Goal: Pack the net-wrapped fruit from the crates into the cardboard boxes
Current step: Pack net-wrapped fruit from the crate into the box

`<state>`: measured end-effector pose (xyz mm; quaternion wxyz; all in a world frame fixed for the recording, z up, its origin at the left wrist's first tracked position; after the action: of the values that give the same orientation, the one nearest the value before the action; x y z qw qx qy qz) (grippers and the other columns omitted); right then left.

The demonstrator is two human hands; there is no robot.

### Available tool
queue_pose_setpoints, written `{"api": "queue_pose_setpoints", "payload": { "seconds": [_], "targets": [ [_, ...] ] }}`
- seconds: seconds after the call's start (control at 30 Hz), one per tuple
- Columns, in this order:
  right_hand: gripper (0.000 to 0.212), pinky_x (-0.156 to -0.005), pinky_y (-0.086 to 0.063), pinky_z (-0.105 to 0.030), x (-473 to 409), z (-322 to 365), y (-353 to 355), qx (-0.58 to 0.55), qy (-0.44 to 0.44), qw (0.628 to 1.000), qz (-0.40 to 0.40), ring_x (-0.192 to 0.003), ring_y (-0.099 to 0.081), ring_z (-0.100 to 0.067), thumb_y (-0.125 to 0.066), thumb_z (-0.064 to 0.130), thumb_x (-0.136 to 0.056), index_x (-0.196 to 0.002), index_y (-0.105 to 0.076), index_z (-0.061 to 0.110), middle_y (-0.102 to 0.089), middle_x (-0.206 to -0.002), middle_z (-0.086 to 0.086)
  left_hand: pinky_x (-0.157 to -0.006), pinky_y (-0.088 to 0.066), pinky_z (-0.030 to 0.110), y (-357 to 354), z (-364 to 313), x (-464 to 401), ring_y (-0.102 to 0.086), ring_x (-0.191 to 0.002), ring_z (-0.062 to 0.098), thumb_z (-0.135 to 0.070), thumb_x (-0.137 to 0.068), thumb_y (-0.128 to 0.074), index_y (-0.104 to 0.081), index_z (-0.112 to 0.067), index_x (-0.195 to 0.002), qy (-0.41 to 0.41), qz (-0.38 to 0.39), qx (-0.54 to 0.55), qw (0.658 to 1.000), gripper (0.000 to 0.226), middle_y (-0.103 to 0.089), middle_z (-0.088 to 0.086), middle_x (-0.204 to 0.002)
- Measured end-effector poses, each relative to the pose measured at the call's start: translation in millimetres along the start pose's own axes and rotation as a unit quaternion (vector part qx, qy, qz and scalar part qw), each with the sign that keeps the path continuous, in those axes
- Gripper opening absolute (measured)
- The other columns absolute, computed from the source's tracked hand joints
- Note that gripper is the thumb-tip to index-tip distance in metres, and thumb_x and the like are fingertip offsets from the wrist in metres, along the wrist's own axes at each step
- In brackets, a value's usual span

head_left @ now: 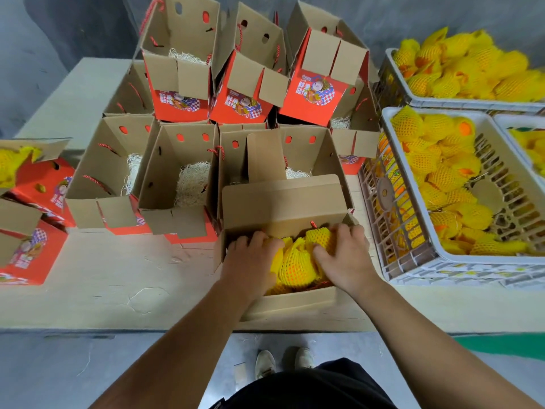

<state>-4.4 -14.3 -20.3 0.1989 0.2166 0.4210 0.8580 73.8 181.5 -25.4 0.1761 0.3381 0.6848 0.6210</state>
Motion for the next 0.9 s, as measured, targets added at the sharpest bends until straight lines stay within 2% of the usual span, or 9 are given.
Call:
{"api": "queue_pose_setpoints", "payload": {
  "seconds": [0.17,0.33,0.43,0.57,0.63,0.7,0.77,0.83,0.9],
  "targets": [
    [0.06,-0.1,-0.04,-0.05,1.3,-4.9,-4.2,0.066,0.022,0.996,0.062,-0.124,-0.038,-0.034,-0.057,0.056,-0.082,-0.131,-0.031,0.033,-0.047,-0.129,-0.008,-0.092,-0.051,0.034,14.3,7.2,0.1,-0.057,-0.106,0.021,-0.042,-0.082,-0.071,-0.046,-0.032,-0.131,0.051,-0.121,0.062,0.989,0.056,-0.046,-0.002,-0.129],
    [0.063,-0.081,-0.047,-0.04,6.1,0.9,-3.7,-0.015,0.027,0.999,0.027,-0.104,-0.056,-0.027,-0.061,0.066,-0.074,-0.12,-0.033,0.034,-0.043,-0.116,0.0,-0.112,-0.037,0.039,-2.4,1.0,2.3,-0.042,-0.129,0.029,-0.052,-0.085,-0.067,-0.028,-0.036,-0.147,0.035,-0.048,-0.051,0.997,0.075,-0.039,0.005,-0.144],
    [0.074,-0.093,-0.049,-0.046,1.8,-6.5,-8.9,0.04,0.002,0.994,0.099,-0.116,-0.054,-0.034,-0.064,0.06,-0.081,-0.136,-0.023,0.032,-0.039,-0.129,-0.005,-0.105,-0.035,0.041,-2.8,-5.9,3.0,-0.04,-0.124,0.028,-0.064,-0.076,-0.074,-0.033,-0.033,-0.144,-0.003,-0.073,-0.074,0.995,0.085,-0.036,0.006,-0.141],
    [0.101,-0.104,-0.044,-0.045,-6.8,-9.0,-5.2,-0.006,-0.023,0.983,0.184,-0.132,-0.042,-0.034,-0.07,0.055,-0.069,-0.148,-0.008,0.045,-0.027,-0.142,-0.004,-0.092,-0.038,0.039,4.8,-5.4,1.7,-0.04,-0.108,0.024,-0.063,-0.081,-0.071,-0.053,-0.032,-0.117,-0.086,-0.059,-0.092,0.99,0.051,-0.041,-0.001,-0.12],
    [0.117,-0.106,-0.041,-0.043,-5.4,-7.9,-6.1,-0.001,-0.02,0.974,0.225,-0.137,-0.035,-0.032,-0.076,0.056,-0.059,-0.145,0.003,0.057,-0.019,-0.144,0.003,-0.091,-0.035,0.039,7.8,-2.3,1.7,-0.038,-0.108,0.024,-0.062,-0.083,-0.069,-0.054,-0.035,-0.116,-0.09,-0.048,-0.107,0.989,0.046,-0.038,-0.002,-0.118],
    [0.124,-0.111,-0.039,-0.048,-5.5,-7.6,-6.9,0.021,-0.013,0.975,0.222,-0.141,-0.032,-0.033,-0.085,0.055,-0.06,-0.143,0.006,0.061,-0.015,-0.147,0.003,-0.092,-0.033,0.04,6.9,3.6,3.2,-0.038,-0.113,0.026,-0.056,-0.085,-0.069,-0.045,-0.038,-0.134,-0.096,-0.033,-0.133,0.986,0.057,-0.036,0.0,-0.125],
    [0.121,-0.115,-0.037,-0.053,-7.4,-5.5,-8.0,0.016,0.007,0.977,0.213,-0.141,-0.032,-0.034,-0.088,0.055,-0.065,-0.145,0.002,0.059,-0.017,-0.146,0.002,-0.098,-0.032,0.042,7.1,19.6,5.1,-0.038,-0.12,0.03,-0.044,-0.089,-0.066,-0.014,-0.035,-0.156,-0.059,0.001,-0.156,0.986,0.086,-0.032,0.006,-0.137],
    [0.112,-0.117,-0.035,-0.052,-9.2,-1.5,-8.6,0.001,0.034,0.978,0.206,-0.141,-0.032,-0.033,-0.086,0.057,-0.07,-0.147,-0.004,0.054,-0.019,-0.142,0.004,-0.105,-0.03,0.043,8.8,32.5,6.7,-0.037,-0.124,0.031,-0.04,-0.09,-0.067,0.008,-0.03,-0.16,0.007,0.036,-0.17,0.985,0.103,-0.032,0.011,-0.141],
    [0.107,-0.117,-0.035,-0.052,-10.0,2.9,-9.5,-0.001,0.052,0.98,0.194,-0.142,-0.03,-0.032,-0.084,0.06,-0.071,-0.147,-0.009,0.052,-0.021,-0.142,0.005,-0.108,-0.029,0.045,6.1,27.0,6.7,-0.04,-0.123,0.032,-0.035,-0.094,-0.063,0.01,-0.025,-0.161,0.028,0.042,-0.179,0.983,0.1,-0.038,0.013,-0.139]
  ]
}}
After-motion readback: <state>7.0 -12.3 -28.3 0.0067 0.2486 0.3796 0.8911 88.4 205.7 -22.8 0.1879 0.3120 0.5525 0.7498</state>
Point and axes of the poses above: each hand's wrist, its own x-axis away from the middle knuckle, its own y-axis out of the back of the hand, z = x × y, the point moved 3 cm from there along -x, towards the middle knuckle
